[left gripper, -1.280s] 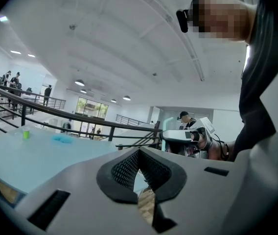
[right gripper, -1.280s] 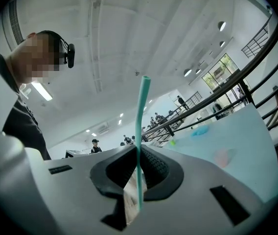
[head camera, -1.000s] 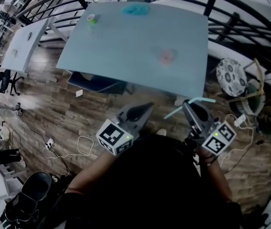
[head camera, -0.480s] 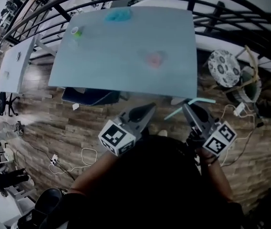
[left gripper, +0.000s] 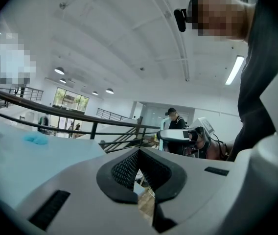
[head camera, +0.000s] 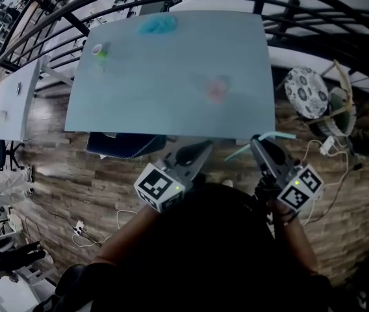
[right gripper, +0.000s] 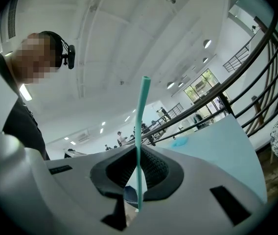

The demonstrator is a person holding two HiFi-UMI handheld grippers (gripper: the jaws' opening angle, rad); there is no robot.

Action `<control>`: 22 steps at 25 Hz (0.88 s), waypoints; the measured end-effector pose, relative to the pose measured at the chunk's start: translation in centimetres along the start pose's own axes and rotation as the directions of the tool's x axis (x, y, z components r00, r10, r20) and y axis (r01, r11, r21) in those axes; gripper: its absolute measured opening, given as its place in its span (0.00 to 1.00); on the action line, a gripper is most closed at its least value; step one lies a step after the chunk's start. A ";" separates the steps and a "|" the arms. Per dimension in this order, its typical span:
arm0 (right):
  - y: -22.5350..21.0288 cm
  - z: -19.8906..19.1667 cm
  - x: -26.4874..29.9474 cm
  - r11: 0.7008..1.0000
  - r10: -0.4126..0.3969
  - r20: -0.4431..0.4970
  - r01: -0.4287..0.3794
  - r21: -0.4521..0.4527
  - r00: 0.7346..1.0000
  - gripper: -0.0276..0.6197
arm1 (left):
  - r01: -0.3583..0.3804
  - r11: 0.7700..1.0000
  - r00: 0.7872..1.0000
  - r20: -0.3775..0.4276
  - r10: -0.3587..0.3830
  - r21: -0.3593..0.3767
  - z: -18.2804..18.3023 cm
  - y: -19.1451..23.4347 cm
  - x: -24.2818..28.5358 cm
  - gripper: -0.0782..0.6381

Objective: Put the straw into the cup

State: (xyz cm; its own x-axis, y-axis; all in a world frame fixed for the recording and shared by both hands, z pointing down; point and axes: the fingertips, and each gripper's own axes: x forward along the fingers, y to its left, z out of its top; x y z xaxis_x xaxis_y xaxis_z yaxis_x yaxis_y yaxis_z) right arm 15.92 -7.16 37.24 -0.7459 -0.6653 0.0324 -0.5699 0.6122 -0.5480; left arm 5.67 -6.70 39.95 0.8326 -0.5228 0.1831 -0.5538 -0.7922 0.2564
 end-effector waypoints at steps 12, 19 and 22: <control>1.3 1.4 10.4 0.998 -0.055 0.039 0.056 -0.025 0.998 0.09 | 0.069 0.997 0.998 -0.006 -0.069 0.033 3.5 9.2 -2.6 0.13; 2.7 1.2 12.5 0.994 -0.105 0.063 0.107 -0.032 0.992 0.09 | 0.114 0.991 0.993 0.017 -0.115 0.064 4.7 11.6 -4.6 0.13; 3.3 0.5 13.6 0.993 -0.114 0.068 0.116 -0.025 0.991 0.09 | 0.117 0.992 0.993 0.018 -0.118 0.056 4.3 12.7 -5.6 0.13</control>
State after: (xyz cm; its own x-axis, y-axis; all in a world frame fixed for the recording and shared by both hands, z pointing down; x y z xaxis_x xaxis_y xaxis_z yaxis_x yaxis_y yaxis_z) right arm 4.08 -14.40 35.48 -0.6510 -0.7581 0.0381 -0.6611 0.5417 -0.5191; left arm -6.03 -15.22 38.09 0.8922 -0.4311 0.1346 -0.4511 -0.8642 0.2228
